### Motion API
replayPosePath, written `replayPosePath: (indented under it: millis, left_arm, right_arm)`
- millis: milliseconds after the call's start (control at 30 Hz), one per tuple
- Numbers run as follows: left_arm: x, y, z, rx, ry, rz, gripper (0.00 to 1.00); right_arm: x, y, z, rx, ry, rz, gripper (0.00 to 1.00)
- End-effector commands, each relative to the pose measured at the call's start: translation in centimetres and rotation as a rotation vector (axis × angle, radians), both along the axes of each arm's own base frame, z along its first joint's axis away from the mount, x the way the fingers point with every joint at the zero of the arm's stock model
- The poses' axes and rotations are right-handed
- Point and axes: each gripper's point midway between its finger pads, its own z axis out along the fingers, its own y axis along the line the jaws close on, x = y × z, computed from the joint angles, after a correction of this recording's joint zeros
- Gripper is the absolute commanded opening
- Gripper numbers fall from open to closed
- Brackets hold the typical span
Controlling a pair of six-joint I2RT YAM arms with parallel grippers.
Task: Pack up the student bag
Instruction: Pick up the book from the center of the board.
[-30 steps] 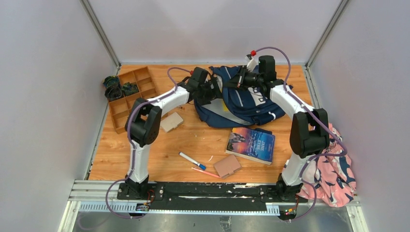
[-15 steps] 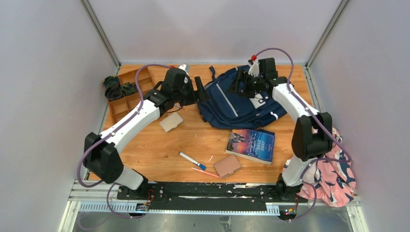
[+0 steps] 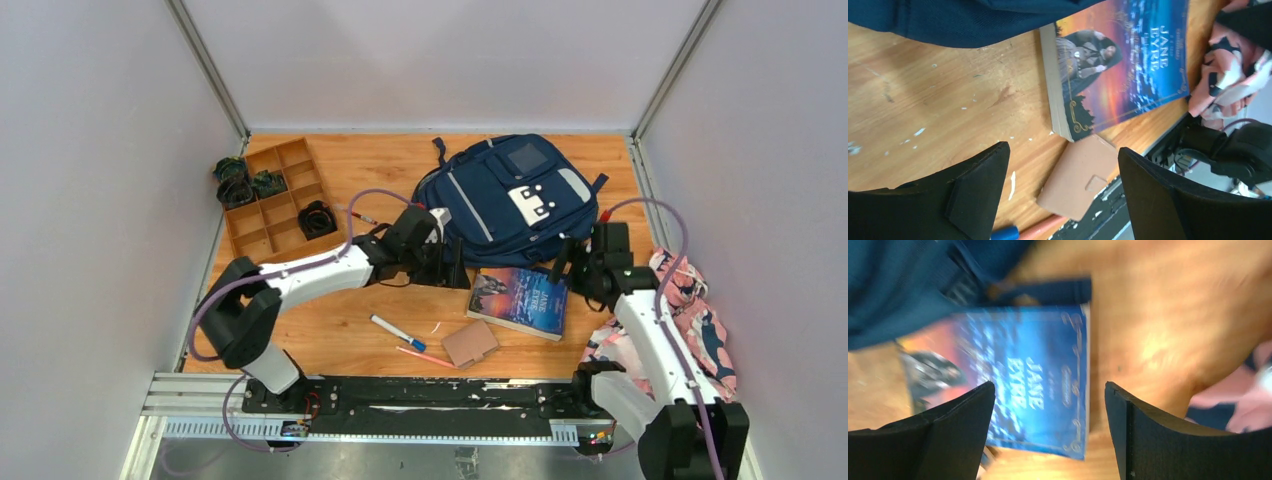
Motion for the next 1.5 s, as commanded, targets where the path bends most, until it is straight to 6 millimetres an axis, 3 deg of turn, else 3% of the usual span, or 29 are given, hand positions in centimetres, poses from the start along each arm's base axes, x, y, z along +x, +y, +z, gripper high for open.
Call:
replayPosePath:
  millis: [0, 200, 367, 733, 867, 1100, 1200, 1267, 1300, 1367, 1433, 1467]
  left_arm:
    - [0.1, -3.7, -0.9, -0.122, 0.044, -0.020, 0.85]
    - [0.3, -5.4, -3.6, -0.113, 0.093, -0.026, 0.85]
    - [0.4, -6.6, -5.1, -0.128, 0.139, -0.035, 0.84]
    - [0.4, -9.4, -6.1, -0.176, 0.202, -0.123, 0.81]
    - [0.5, -9.5, -6.1, -0.177, 0.209, -0.116, 0.65]
    - [0.4, -9.6, -5.6, -0.190, 0.219, -0.102, 0.28]
    - [0.5, -9.6, -5.0, -0.199, 0.216, -0.093, 0.05]
    - [0.4, -9.7, -4.5, -0.209, 0.214, -0.093, 0.00]
    - [0.3, -9.8, -4.0, -0.217, 0.212, -0.093, 0.00]
    - [0.0, -10.0, -2.9, -0.233, 0.197, -0.097, 0.00]
    - [-0.2, -10.2, -1.3, -0.254, 0.171, -0.101, 0.00]
    - [-0.2, -10.3, -0.6, -0.265, 0.158, -0.105, 0.00]
  right_arm:
    - [-4.7, 0.8, -5.5, 0.081, 0.190, -0.021, 0.84]
    - [-3.8, 1.0, -8.1, 0.139, 0.220, -0.011, 0.84]
    - [-3.0, 3.0, -9.3, 0.328, 0.242, 0.023, 0.79]
    - [-2.3, 3.9, -7.6, 0.400, 0.151, 0.059, 0.31]
    - [-2.7, 4.2, -8.0, 0.421, 0.163, 0.053, 0.00]
    - [-3.5, 4.4, -9.2, 0.436, 0.197, 0.046, 0.00]
    - [-3.6, 4.4, -9.5, 0.435, 0.206, 0.042, 0.00]
    - [-3.7, 3.9, -9.4, 0.410, 0.213, 0.026, 0.01]
    - [-3.7, 3.6, -9.3, 0.392, 0.215, 0.018, 0.11]
    - [-3.6, 2.8, -8.7, 0.344, 0.205, 0.005, 0.42]
    - [-3.5, 2.0, -7.6, 0.297, 0.188, -0.012, 0.58]
    - [-3.1, 1.6, -6.8, 0.275, 0.160, -0.019, 0.61]
